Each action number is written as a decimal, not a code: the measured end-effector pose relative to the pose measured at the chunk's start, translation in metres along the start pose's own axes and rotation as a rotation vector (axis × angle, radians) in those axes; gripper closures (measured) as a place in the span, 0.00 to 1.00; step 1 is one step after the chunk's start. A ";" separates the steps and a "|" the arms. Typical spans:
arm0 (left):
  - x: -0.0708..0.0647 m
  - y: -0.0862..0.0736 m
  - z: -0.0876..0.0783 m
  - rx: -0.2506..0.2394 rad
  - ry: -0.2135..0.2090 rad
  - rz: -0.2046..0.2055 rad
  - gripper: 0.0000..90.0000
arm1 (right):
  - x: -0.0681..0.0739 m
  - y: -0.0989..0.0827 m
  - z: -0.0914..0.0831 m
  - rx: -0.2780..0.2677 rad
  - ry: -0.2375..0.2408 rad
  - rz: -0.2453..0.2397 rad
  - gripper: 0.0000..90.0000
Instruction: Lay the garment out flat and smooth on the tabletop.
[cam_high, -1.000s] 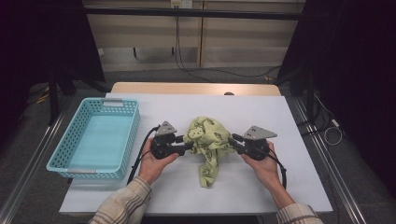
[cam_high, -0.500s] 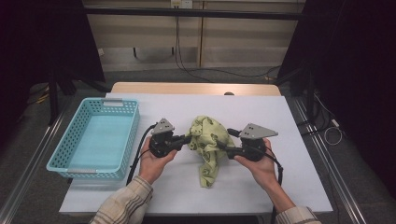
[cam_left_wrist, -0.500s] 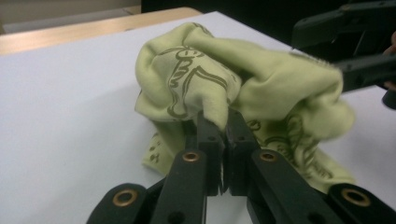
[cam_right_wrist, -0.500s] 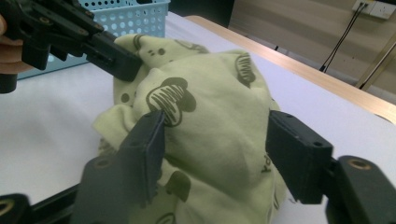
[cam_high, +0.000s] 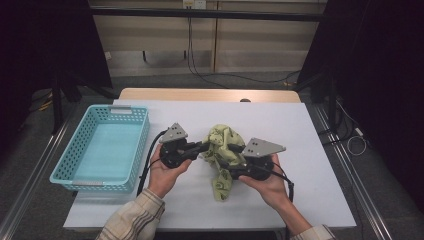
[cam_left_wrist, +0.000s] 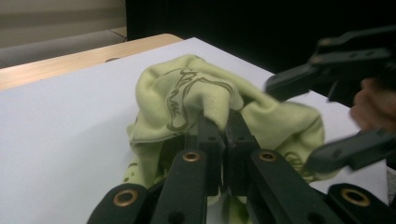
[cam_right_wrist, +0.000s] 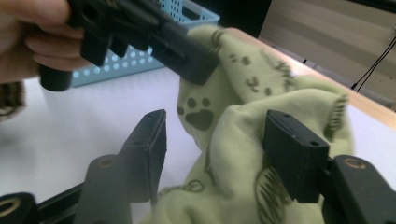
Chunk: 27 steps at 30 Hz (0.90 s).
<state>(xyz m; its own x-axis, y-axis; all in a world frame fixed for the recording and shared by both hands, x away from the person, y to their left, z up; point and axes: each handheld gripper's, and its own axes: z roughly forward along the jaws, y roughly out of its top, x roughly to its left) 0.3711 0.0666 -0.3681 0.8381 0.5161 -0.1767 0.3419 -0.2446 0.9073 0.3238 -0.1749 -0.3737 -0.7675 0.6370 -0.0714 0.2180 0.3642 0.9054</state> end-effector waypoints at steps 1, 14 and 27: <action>-0.002 0.000 0.001 0.003 -0.007 -0.003 0.97 | 0.001 -0.002 0.003 0.007 -0.005 0.000 0.43; -0.016 0.000 0.011 0.027 -0.064 -0.003 0.98 | 0.006 -0.010 0.029 0.049 -0.040 -0.020 0.43; -0.012 -0.005 0.011 -0.007 -0.096 -0.014 0.69 | -0.003 -0.018 0.021 0.061 -0.053 0.007 0.82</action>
<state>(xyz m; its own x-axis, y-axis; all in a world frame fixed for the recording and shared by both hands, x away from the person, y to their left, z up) 0.3640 0.0528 -0.3741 0.8703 0.4381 -0.2251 0.3515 -0.2322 0.9070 0.3346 -0.1696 -0.3988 -0.7330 0.6744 -0.0892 0.2606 0.3994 0.8790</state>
